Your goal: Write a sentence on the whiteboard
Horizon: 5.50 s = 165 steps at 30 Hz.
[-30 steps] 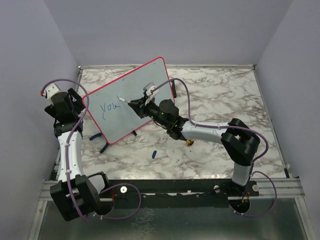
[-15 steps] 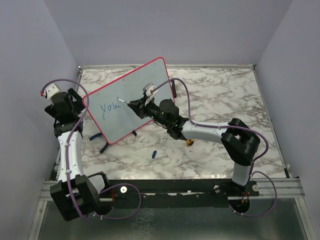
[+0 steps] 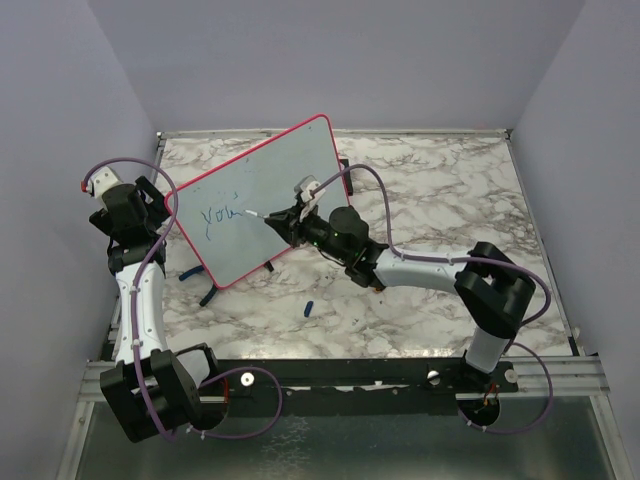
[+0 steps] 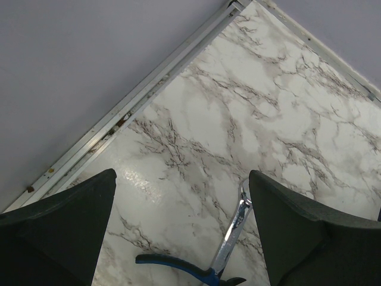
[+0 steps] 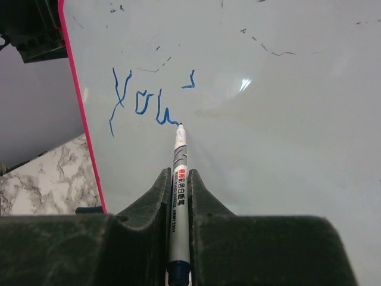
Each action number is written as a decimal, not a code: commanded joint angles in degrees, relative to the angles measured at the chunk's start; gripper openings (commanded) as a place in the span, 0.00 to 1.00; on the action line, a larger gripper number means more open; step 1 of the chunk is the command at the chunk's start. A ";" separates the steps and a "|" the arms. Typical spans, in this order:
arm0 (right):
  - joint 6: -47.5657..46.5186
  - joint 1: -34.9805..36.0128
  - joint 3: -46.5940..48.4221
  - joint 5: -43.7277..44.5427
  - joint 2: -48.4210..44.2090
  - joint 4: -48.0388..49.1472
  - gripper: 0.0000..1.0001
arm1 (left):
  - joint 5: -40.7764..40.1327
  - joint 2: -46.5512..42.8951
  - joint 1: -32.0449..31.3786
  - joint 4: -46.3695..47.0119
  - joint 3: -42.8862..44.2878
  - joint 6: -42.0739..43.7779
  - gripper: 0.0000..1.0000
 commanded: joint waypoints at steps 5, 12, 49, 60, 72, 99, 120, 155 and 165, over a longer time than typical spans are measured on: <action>-1.60 -0.50 -1.54 5.00 -2.98 0.97 0.01 | 1.54 -0.08 0.23 1.20 -0.56 0.26 0.93; -1.52 -1.33 0.79 3.96 -1.65 1.44 0.01 | 1.64 0.00 0.25 1.21 -0.54 0.37 0.93; 0.68 -1.65 1.24 5.96 2.53 -1.61 0.01 | 1.71 -0.08 0.23 1.27 -0.55 0.37 0.93; 1.68 -1.65 -0.48 6.03 2.18 -1.22 0.01 | 1.71 -0.17 0.28 1.25 -0.57 0.37 0.93; 0.55 -1.65 2.72 6.84 1.82 0.12 0.00 | 1.80 -0.13 0.27 1.39 -0.65 0.37 0.93; 0.32 -2.79 3.28 8.72 1.32 1.01 0.01 | 1.67 -0.21 0.23 1.34 -0.92 0.52 0.93; 0.91 -3.05 -4.65 4.61 -5.23 2.00 0.01 | 2.42 -0.08 0.23 1.34 -0.92 0.37 0.93; 1.48 -3.97 1.33 6.11 1.67 -1.80 0.00 | 2.86 -0.08 0.23 1.42 -0.91 0.45 0.93; 1.59 -4.66 0.87 8.59 0.84 -1.77 0.01 | 3.04 -0.17 0.31 1.42 -0.92 0.46 0.93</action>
